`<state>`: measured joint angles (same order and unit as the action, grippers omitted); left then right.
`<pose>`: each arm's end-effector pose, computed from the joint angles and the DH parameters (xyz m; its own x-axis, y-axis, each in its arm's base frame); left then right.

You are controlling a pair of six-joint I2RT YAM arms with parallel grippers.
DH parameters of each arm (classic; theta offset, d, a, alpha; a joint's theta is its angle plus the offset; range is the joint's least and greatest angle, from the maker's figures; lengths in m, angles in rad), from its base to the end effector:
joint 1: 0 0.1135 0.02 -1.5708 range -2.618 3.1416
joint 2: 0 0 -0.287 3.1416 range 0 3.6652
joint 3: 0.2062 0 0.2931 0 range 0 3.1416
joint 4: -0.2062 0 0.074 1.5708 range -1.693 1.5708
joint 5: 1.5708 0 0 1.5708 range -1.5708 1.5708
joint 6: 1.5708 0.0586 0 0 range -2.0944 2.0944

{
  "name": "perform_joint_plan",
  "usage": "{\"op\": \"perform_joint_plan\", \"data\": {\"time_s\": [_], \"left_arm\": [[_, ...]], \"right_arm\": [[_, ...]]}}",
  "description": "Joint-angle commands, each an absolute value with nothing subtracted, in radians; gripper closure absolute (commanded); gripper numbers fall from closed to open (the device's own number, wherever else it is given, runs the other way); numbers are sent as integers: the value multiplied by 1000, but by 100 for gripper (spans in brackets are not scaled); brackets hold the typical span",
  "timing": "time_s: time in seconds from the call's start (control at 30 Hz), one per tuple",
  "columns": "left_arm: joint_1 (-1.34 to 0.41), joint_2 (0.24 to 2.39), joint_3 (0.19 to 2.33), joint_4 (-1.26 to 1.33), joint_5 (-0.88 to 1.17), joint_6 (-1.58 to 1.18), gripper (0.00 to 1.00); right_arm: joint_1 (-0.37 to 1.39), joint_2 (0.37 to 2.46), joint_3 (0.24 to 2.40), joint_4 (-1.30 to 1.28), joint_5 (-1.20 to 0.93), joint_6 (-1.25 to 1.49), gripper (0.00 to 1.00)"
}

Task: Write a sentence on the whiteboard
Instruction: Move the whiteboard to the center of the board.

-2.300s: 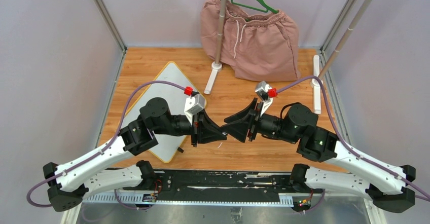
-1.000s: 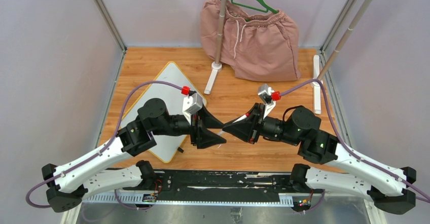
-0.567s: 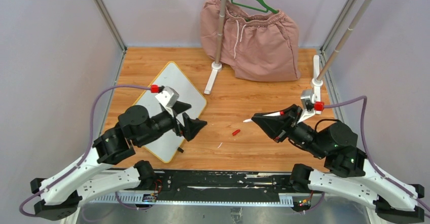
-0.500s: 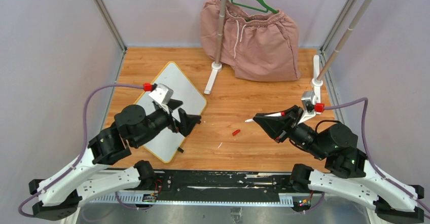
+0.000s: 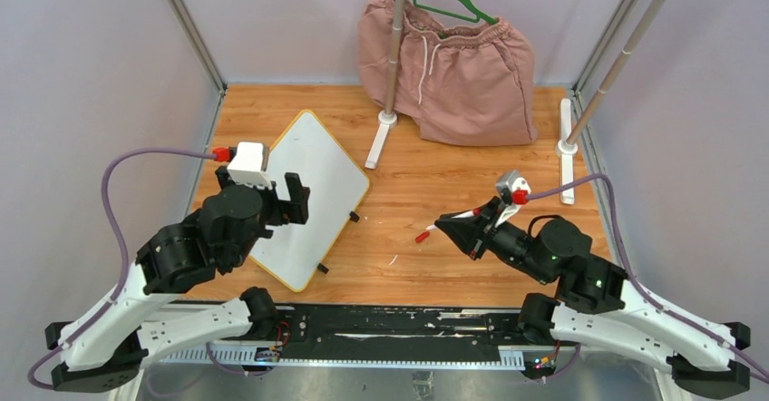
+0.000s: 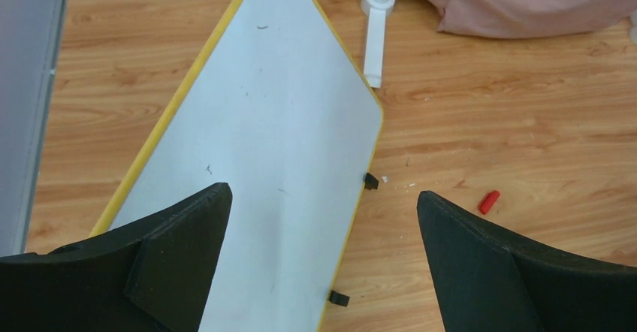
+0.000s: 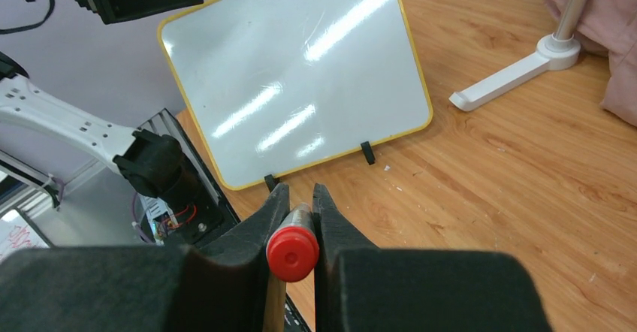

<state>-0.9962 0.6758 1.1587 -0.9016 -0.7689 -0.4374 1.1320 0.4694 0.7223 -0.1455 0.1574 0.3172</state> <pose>0.1040 -0.0856 0.4322 -0.3094 -0.0822 -0.9474 0.1401 0.9814 -0.1309 0.0754 0.1390 0.3873 -0.2150 0.2671 -0.9394 -0.8008 0.5024 0.3261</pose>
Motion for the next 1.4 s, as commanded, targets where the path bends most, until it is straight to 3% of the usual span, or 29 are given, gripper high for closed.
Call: {"op": "perform_joint_plan", "data": {"time_s": [0.0,0.37,0.7,0.87,1.0,1.13,1.2,1.3,1.37], "left_arm": [[-994,715,1130,-940,-771,-549,0],[-994,499,1091,-1098,-921,-731,0],[-994,570,1173,-1462,-1120,-977,0],[-994,556,1199,-1463,-1204,-967,0],[-994,607,1212,-1291,-1198,-776,0],[-910,715,1281,-1112,-1106,-544,0],[-741,769,1321,-1015,-917,-416,0],[-412,856,1370,-962,-476,-315,0],[-383,903,1390,-950,-418,-293,0]], "right_arm": [[1140,547,685,-82,152,307,100],[1138,633,632,-9,138,330,100],[1134,665,630,34,110,349,100],[1134,661,629,44,78,360,100],[1133,655,626,46,56,372,100],[1134,635,630,39,50,379,100],[1133,624,633,36,44,382,100],[1134,616,644,21,36,381,100],[1134,613,660,10,27,378,100]]}}
